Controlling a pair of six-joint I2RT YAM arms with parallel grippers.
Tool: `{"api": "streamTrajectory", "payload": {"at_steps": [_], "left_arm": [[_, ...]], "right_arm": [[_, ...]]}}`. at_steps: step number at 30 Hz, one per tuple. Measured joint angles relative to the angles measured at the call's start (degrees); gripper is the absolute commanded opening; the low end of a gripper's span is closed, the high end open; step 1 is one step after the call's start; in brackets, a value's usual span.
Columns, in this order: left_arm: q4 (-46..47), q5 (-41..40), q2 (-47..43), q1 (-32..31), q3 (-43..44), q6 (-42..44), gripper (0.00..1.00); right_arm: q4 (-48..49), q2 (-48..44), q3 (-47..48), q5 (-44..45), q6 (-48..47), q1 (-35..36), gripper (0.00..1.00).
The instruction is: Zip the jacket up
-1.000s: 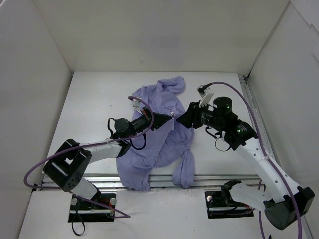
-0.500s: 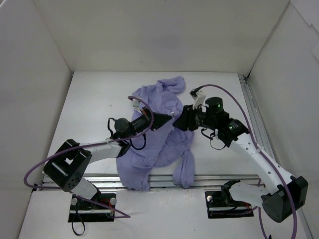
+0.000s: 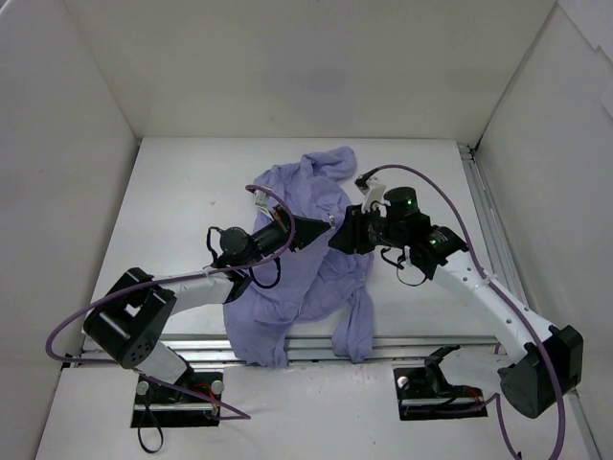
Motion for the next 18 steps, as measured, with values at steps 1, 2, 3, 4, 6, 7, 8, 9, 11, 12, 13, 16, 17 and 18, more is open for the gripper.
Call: {"api": "streamTrajectory", "payload": {"at_steps": [1,2,3,4,6,7,8,9,11,12,13,16,17,18], "left_arm": [[0.0,0.02,0.0,0.0,0.0,0.0,0.0],[0.02,0.02,0.0,0.0,0.0,0.0,0.0],[0.0,0.0,0.0,0.0,0.0,0.0,0.0],[0.0,0.02,0.0,0.0,0.0,0.0,0.0],[0.0,0.0,0.0,0.0,0.0,0.0,0.0],[0.0,0.02,0.0,0.0,0.0,0.0,0.0],[0.0,0.02,0.0,0.0,0.0,0.0,0.0],[0.0,0.02,0.0,0.0,0.0,0.0,0.0],[0.0,0.02,0.0,0.0,0.0,0.0,0.0],[0.0,0.02,0.0,0.0,0.0,0.0,0.0],[0.0,0.02,0.0,0.0,0.0,0.0,0.0],[0.02,0.0,0.0,0.0,0.0,0.0,0.0],[0.02,0.02,0.0,0.0,0.0,0.02,0.0],[0.02,0.02,0.0,0.0,0.0,0.02,0.0]], "right_arm": [[-0.02,0.17,0.0,0.0,-0.17,0.17,0.17],[0.0,0.35,0.0,0.0,-0.28,0.28,0.06],[0.0,0.39,0.0,0.0,-0.46,0.44,0.02],[0.0,0.39,0.0,0.02,-0.5,0.55,0.0],[0.02,0.35,0.0,0.02,-0.42,0.57,0.0],[0.0,0.26,0.0,0.04,-0.39,0.57,0.0],[0.0,0.13,0.0,0.04,-0.42,0.57,0.0],[-0.02,-0.09,0.02,0.07,-0.42,0.57,0.0],[-0.04,-0.7,0.33,0.09,-0.42,0.57,0.0],[-0.04,-0.92,0.61,0.11,-0.42,0.57,0.0],[-0.11,-1.03,1.09,0.09,-0.42,0.57,0.0],[0.0,-1.05,2.91,0.02,-0.42,0.59,0.0],[0.0,-1.05,3.48,-0.02,-0.42,0.57,0.0],[-0.09,-1.01,4.15,-0.07,-0.39,0.57,0.0]]}}
